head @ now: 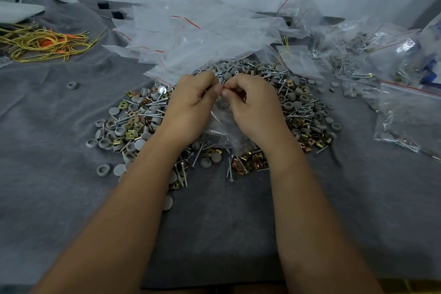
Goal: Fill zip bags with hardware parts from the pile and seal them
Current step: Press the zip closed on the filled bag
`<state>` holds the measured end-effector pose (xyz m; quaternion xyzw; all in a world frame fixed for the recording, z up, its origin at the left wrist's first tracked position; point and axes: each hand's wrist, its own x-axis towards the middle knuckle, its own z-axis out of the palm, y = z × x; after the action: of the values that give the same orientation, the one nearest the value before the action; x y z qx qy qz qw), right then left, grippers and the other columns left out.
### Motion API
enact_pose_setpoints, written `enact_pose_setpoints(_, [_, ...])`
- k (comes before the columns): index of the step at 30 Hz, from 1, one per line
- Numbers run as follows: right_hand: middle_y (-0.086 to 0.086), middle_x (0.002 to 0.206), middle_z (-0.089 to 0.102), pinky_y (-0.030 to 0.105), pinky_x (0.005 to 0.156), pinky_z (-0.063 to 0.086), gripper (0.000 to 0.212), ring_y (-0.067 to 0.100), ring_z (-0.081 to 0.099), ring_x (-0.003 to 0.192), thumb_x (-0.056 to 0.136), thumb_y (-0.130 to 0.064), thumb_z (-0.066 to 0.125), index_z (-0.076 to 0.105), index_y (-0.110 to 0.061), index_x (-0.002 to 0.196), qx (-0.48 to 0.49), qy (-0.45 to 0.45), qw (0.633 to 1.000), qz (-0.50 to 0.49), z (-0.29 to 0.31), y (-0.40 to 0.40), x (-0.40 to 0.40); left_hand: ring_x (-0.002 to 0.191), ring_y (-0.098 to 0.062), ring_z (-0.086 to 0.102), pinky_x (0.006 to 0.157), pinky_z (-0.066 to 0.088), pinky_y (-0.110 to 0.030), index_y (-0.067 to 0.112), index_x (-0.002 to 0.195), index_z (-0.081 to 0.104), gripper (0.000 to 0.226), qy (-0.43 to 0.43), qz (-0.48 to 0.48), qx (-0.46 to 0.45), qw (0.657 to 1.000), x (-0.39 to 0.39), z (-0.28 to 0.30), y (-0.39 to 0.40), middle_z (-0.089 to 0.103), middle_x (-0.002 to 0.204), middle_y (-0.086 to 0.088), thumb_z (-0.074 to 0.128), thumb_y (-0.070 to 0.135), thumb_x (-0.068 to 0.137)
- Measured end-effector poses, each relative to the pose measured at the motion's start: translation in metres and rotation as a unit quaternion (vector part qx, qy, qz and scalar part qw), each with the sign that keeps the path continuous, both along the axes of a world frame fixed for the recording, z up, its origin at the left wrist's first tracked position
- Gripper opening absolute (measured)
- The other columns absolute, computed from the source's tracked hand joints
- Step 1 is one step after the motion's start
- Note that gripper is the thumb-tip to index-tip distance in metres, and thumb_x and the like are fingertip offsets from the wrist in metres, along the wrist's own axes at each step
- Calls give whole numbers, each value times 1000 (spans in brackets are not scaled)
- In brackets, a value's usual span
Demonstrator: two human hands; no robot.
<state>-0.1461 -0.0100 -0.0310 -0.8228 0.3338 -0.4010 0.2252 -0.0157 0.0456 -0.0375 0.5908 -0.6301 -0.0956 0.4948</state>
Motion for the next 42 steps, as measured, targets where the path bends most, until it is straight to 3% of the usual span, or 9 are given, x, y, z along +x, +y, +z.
enact_pose_setpoints(5, [-5,82,62,47,76,48,8,21,55,85,92,-18,62,69,-17,88,-33,39,998,-20,-1,-3,2,80,-25,45,64,26,-28,21,78,50,21,15,115,-18,993,10,-1,-2,47,77,-13,54,16,98])
enact_pose_setpoints(9, [-5,86,64,46,79,50,7,20,56,90,90,-16,64,70,-19,91,-26,21,999,-34,0,-8,-3,91,-26,44,69,29,-30,18,78,49,20,32,175,-53,983,13,1,-1,45,75,-7,53,16,98])
enact_pose_setpoints(15, [-14,77,61,25,64,48,4,1,57,73,88,-22,67,70,-22,84,24,-40,996,-73,-2,-12,-14,75,-32,44,64,35,-39,21,72,41,30,97,180,-61,977,15,-3,-1,44,68,-11,48,18,101])
enact_pose_setpoints(23, [-10,53,50,29,53,43,38,6,42,49,79,-38,78,54,-17,58,45,-118,979,-161,-1,-11,-17,63,-13,42,55,34,-26,8,84,45,23,156,154,-68,973,3,-3,-1,48,73,-16,44,19,103])
enact_pose_setpoints(26, [-12,57,57,18,54,44,32,0,48,53,86,-39,71,64,-14,67,105,-189,972,-91,3,-6,-16,53,-8,46,49,39,-22,17,81,42,24,221,151,-86,960,1,0,0,52,70,-6,41,21,105])
enact_pose_setpoints(29, [-18,86,72,5,68,47,23,-7,65,81,81,-46,71,70,-26,92,225,-224,947,45,9,-2,-16,49,-5,49,44,40,-20,21,82,40,25,338,141,-124,922,3,5,2,53,69,3,37,23,106])
enact_pose_setpoints(32, [-10,95,74,28,83,56,26,5,68,91,74,-39,77,73,-27,96,231,-116,960,112,7,1,-11,54,-4,52,48,42,-20,22,85,42,22,411,112,-172,888,6,9,3,56,66,12,36,27,106])
enact_pose_setpoints(36, [-4,83,73,19,67,56,8,6,69,76,91,-18,65,73,-17,90,175,-127,973,78,5,6,-5,64,-6,60,57,48,-23,20,92,44,18,486,58,-183,852,11,10,2,61,71,12,38,32,105])
enact_pose_setpoints(42, [8,74,69,22,54,45,19,8,57,57,97,-29,58,69,-20,84,171,-277,946,-10,7,3,-8,105,-18,67,97,51,-40,28,118,51,46,376,-53,44,924,4,11,1,69,114,-3,58,55,83])
